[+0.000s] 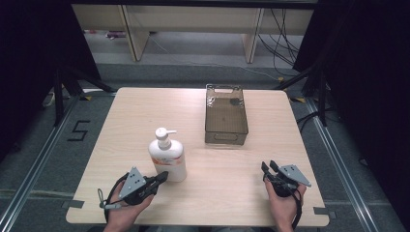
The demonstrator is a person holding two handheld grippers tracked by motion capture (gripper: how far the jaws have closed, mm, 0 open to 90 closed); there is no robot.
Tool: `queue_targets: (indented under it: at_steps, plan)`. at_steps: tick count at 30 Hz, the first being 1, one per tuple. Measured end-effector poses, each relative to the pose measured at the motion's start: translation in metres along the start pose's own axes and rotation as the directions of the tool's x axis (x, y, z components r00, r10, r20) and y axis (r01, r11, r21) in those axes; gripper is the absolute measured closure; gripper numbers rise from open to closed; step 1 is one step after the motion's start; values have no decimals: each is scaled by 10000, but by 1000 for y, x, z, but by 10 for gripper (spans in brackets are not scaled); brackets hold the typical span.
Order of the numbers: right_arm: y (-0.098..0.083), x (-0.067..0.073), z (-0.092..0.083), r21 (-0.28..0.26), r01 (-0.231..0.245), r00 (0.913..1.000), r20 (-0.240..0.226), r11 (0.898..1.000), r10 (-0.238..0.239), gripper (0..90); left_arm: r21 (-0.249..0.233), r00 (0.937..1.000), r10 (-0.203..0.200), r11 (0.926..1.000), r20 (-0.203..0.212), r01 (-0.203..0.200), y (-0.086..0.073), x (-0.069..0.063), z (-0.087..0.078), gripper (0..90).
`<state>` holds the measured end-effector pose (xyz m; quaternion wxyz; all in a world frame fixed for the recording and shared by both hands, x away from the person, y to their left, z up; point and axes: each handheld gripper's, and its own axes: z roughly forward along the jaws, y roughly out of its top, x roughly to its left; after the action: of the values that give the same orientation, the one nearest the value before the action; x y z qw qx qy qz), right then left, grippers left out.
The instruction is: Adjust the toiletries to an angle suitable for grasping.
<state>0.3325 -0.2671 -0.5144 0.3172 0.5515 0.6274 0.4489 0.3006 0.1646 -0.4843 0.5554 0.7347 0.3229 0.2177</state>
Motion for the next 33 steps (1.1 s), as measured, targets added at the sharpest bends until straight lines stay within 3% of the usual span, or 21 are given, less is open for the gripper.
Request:
queue_targets:
  at_steps: [14, 16, 18, 21, 27, 29, 33]
  plan:
    - [0, 1, -1, 118, -160, 9998, -74, 9998, 161, 633, 4, 9997, 200, 9998, -104, -200, 9, -5, 21, 896]
    - [0, 1, -1, 57, -113, 9999, -71, 9999, 113, 631, -26, 9996, 255, 9997, -135, -255, 10, -5, 24, 896]
    - [1, -2, 0, 36, 314, 9995, -64, 9995, -313, 630, 74, 9994, 280, 9996, -219, -278, 11, -5, 23, 896]
    - [1, -3, 0, -15, 342, 9994, -67, 9994, -342, 626, -27, 9996, 223, 9997, -181, -224, 11, -4, 26, 895]
    - [1, -2, 0, 7, 310, 9995, 54, 9995, -310, 612, -112, 9996, 107, 9999, -253, -110, 11, -7, 21, 864]
    - [0, 0, -1, 39, -115, 9999, -92, 9999, 116, 594, -254, 9992, 105, 9996, -375, -114, 12, -10, 12, 799]
    - [0, -1, -1, 47, 137, 9999, 54, 9999, -138, 572, -534, 9982, 87, 9985, -590, -119, 10, -11, 2, 724]
